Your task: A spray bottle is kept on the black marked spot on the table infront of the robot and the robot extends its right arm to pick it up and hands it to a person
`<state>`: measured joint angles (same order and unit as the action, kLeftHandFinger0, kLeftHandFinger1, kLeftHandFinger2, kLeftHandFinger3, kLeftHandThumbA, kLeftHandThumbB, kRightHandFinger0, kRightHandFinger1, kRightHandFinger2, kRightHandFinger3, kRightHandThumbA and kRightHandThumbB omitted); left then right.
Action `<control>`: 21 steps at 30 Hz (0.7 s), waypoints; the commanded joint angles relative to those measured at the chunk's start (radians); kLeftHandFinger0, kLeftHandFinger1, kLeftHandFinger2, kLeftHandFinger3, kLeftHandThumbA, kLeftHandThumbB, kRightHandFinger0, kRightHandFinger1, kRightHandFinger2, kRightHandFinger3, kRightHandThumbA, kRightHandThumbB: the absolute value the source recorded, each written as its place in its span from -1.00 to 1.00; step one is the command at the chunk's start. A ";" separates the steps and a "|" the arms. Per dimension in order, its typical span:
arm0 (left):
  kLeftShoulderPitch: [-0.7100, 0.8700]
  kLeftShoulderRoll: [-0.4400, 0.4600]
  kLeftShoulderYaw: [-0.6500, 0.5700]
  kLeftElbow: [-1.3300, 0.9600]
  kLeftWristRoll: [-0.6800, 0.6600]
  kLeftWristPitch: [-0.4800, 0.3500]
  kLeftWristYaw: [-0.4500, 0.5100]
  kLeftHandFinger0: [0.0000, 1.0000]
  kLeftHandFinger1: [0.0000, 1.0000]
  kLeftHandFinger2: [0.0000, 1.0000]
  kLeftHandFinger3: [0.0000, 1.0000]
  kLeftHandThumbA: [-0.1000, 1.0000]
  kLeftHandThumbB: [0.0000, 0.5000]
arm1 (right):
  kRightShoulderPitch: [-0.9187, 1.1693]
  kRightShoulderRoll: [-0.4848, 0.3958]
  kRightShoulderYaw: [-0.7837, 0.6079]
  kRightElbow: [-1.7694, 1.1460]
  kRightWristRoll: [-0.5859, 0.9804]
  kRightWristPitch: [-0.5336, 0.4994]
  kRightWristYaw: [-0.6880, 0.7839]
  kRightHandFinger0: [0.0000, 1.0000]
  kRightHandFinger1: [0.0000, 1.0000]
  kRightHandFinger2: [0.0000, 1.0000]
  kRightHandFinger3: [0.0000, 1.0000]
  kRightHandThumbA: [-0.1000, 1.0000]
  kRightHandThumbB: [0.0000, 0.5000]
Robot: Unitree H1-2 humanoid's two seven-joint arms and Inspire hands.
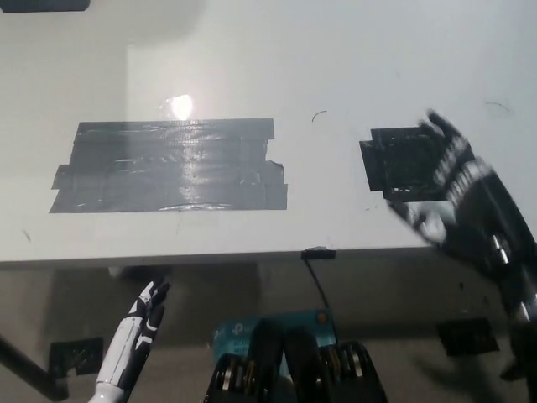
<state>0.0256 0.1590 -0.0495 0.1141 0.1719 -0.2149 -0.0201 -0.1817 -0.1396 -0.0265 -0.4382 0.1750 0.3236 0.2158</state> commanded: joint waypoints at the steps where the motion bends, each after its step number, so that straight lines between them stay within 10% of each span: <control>1: 0.026 0.000 -0.007 -0.011 -0.004 -0.050 -0.001 1.00 1.00 1.00 1.00 1.00 0.11 | 0.190 0.056 0.025 -0.031 0.014 -0.266 0.014 1.00 1.00 1.00 1.00 0.88 0.45; 7: 0.057 -0.007 -0.010 -0.015 -0.011 -0.060 -0.003 1.00 1.00 1.00 1.00 1.00 0.15 | 0.280 0.088 0.066 0.187 -0.071 -0.403 -0.004 1.00 1.00 1.00 1.00 1.00 0.22; 21: 0.046 -0.011 -0.011 -0.013 -0.008 -0.048 -0.004 1.00 1.00 1.00 1.00 1.00 0.08 | 0.238 0.075 0.071 0.427 -0.119 -0.453 -0.030 1.00 1.00 1.00 1.00 1.00 0.36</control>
<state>0.0753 0.1500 -0.0526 0.1186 0.1710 -0.2193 -0.0199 0.0761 -0.0654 0.0375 -0.0277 0.0935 0.0072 0.2011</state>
